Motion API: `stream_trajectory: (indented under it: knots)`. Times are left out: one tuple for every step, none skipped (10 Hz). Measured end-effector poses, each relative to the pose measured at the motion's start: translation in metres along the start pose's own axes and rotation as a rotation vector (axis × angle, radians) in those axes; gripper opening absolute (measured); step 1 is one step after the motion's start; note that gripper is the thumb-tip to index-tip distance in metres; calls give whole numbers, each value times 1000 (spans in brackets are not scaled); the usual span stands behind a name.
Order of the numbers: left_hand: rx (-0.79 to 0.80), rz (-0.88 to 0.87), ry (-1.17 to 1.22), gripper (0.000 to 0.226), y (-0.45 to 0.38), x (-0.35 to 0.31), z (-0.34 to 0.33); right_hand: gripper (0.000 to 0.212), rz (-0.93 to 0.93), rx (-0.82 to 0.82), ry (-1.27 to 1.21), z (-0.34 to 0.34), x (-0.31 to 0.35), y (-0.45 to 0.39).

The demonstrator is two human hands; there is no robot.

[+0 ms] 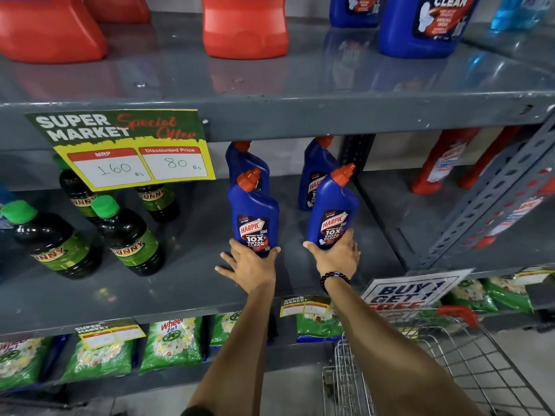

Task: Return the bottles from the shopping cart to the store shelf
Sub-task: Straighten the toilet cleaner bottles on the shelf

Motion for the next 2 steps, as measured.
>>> stream_trajectory:
  knots:
    - [25, -23, -11, 115, 0, 2, 1, 109, 0, 32, -6, 0, 1, -1]
    - [40, -52, -13, 117, 3, 9, 1, 120, -27, 80, -54, 0, -8, 2]
Point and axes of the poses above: each hand's wrist, its own y-axis away from the middle knuckle, its own z-axis out of the back of the hand, x = y × z, the point moved 6 cm from there along -y, towards the middle knuckle, and after that the axes turned 1 degree about -x, right-handed, at the moved point
